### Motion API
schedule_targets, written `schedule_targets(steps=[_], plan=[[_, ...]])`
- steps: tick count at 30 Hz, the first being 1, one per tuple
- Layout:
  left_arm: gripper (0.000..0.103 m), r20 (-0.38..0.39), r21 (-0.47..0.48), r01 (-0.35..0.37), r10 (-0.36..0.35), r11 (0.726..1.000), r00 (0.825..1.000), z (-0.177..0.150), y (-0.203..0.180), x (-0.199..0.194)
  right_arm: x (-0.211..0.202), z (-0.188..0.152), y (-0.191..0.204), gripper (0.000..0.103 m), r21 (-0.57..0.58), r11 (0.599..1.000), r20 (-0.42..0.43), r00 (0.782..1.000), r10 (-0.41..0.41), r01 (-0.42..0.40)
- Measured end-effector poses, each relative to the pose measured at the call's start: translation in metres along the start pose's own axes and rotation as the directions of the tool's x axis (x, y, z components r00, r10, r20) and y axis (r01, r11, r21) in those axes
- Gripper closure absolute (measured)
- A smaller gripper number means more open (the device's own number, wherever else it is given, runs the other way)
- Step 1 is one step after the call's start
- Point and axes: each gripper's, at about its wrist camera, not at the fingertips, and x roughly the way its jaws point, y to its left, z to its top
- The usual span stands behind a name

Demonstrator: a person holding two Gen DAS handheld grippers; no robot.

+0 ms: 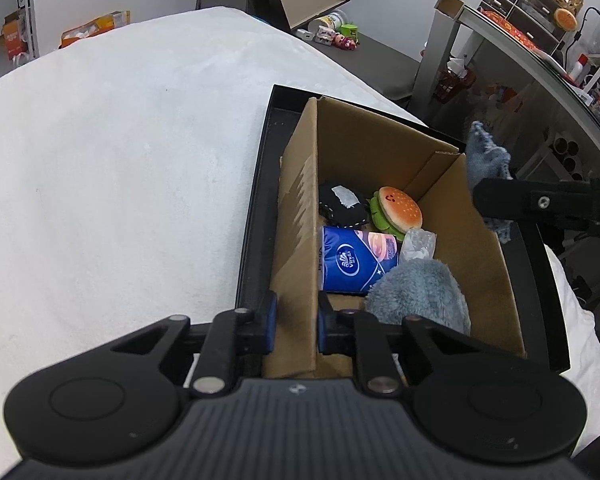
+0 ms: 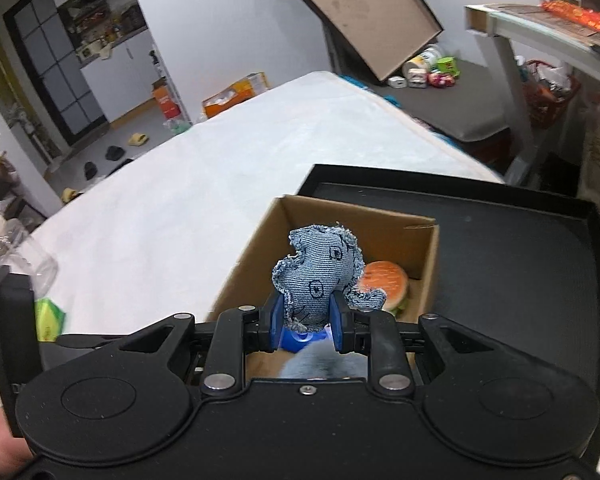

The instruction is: Organize soft objects

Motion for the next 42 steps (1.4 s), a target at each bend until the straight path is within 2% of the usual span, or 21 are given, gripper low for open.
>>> schedule_targets(steps=[5, 10, 14, 19, 24, 27, 31, 35, 42], plan=[[0.086, 0.01, -0.003, -0.004, 0.004, 1.0, 1.0, -0.002, 0.0, -0.001, 0.004, -0.003, 0.005, 0.078, 0.003, 1.0, -0.018, 1.0, 0.005, -0.005], [0.086, 0.007, 0.002, -0.006, 0.006, 1.0, 1.0, -0.001, 0.0, -0.001, 0.004, -0.008, 0.01, 0.071, 0.0, 0.999, -0.042, 0.998, 0.037, -0.037], [0.086, -0.006, 0.012, -0.01, 0.01, 1.0, 1.0, 0.001, 0.0, -0.001, -0.002, -0.009, 0.006, 0.056, 0.023, 0.999, -0.037, 0.999, 0.029, -0.029], [0.086, -0.021, 0.039, -0.014, 0.015, 0.999, 1.0, 0.005, -0.004, -0.002, -0.012, -0.006, -0.006, 0.049, 0.057, 0.998, -0.013, 1.0, -0.003, 0.004], [0.086, -0.015, 0.07, -0.029, 0.03, 0.997, 0.999, 0.01, -0.012, -0.012, -0.026, -0.008, -0.012, 0.031, 0.062, 0.998, 0.009, 1.0, -0.029, 0.028], [0.083, -0.014, 0.087, -0.037, 0.038, 0.996, 0.999, 0.013, -0.016, -0.02, -0.036, -0.009, -0.017, 0.025, 0.065, 0.997, 0.027, 0.999, -0.046, 0.044], [0.081, 0.001, 0.122, -0.054, 0.055, 0.991, 0.999, 0.018, -0.026, -0.036, -0.05, -0.01, -0.028, 0.024, 0.105, 0.993, 0.044, 0.998, -0.055, 0.051], [0.076, 0.013, 0.168, -0.06, 0.059, 0.984, 0.998, 0.02, -0.038, -0.051, -0.064, -0.014, -0.036, 0.016, 0.14, 0.99, 0.058, 0.997, -0.042, 0.033], [0.073, 0.016, 0.213, -0.08, 0.078, 0.974, 0.997, 0.018, -0.052, -0.075, -0.083, -0.02, -0.045, 0.013, 0.191, 0.981, 0.074, 0.996, -0.048, 0.033]])
